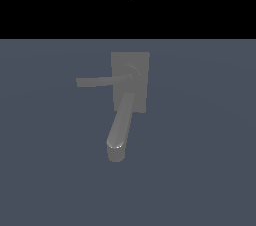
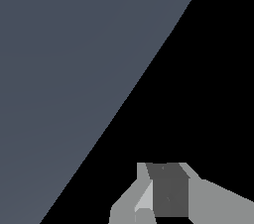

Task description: Turn on the faucet by rotating a designated handle.

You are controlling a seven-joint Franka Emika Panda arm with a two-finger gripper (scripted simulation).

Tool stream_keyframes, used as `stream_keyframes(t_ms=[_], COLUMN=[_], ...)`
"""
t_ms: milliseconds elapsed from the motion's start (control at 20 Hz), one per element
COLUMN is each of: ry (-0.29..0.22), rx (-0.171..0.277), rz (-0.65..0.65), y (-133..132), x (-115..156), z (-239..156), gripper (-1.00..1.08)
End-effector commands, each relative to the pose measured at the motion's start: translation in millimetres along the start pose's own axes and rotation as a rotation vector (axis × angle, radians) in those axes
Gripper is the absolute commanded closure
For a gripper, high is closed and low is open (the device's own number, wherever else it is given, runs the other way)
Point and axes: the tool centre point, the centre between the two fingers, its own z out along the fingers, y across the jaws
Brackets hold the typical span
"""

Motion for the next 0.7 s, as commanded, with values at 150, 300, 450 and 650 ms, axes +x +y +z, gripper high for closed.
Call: stream_keyframes(t_ms=[150, 300, 450, 650], ry=[0.055, 0.083, 0.109, 0.142], rx=[-0.144, -0.233, -0.325, -0.452], rz=[0.137, 0.2, 0.251, 0.298], y=[57, 85, 110, 137], x=[-19, -30, -40, -48], z=[-35, -58, -85, -123], gripper=[1.08, 1.08, 1.08, 1.08])
